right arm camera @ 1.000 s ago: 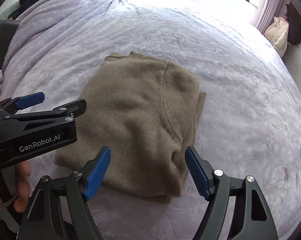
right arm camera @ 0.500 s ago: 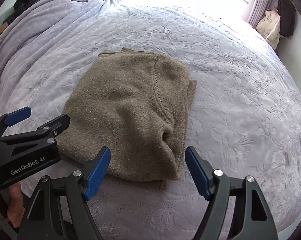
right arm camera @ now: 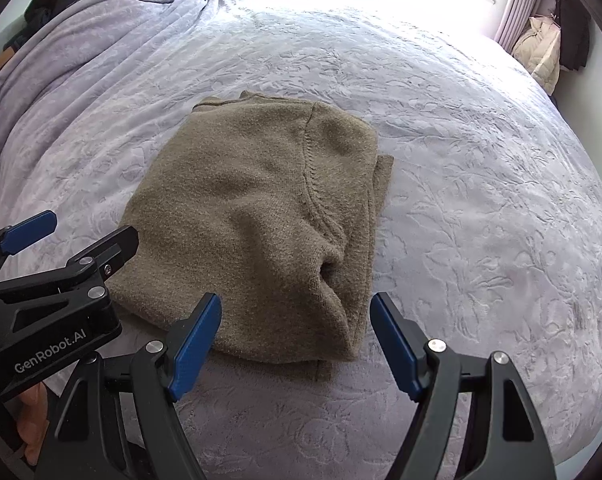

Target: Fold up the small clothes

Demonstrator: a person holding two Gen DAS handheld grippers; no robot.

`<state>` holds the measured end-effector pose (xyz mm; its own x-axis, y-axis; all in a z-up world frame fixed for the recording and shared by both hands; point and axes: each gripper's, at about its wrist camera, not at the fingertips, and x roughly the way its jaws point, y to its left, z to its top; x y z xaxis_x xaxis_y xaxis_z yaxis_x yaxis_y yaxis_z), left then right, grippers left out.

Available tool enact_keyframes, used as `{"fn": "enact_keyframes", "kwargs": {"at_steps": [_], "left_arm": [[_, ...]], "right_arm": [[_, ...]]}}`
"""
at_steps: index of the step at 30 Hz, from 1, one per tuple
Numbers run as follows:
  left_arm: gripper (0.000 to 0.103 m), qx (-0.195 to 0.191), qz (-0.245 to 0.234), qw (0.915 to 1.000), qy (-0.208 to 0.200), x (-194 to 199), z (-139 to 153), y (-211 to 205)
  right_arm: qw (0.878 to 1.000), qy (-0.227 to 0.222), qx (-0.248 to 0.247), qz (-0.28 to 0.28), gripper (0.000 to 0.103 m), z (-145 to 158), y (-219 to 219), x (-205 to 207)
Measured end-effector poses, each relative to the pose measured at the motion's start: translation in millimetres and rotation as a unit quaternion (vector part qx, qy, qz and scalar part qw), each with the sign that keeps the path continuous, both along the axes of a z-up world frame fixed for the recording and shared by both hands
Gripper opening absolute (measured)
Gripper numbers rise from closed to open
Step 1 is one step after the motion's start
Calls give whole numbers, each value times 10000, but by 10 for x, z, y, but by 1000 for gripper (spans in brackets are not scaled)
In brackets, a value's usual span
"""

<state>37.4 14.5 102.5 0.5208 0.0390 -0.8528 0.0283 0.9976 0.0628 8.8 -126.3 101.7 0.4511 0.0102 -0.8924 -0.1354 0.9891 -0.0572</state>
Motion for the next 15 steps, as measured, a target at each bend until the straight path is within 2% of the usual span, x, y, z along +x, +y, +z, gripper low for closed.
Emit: {"fn": "enact_keyframes", "kwargs": {"at_steps": [15], "left_arm": [[95, -154, 40, 9999, 46, -10, 19, 11]], "right_arm": [[10000, -13, -17, 21, 79, 5, 59, -23]]}}
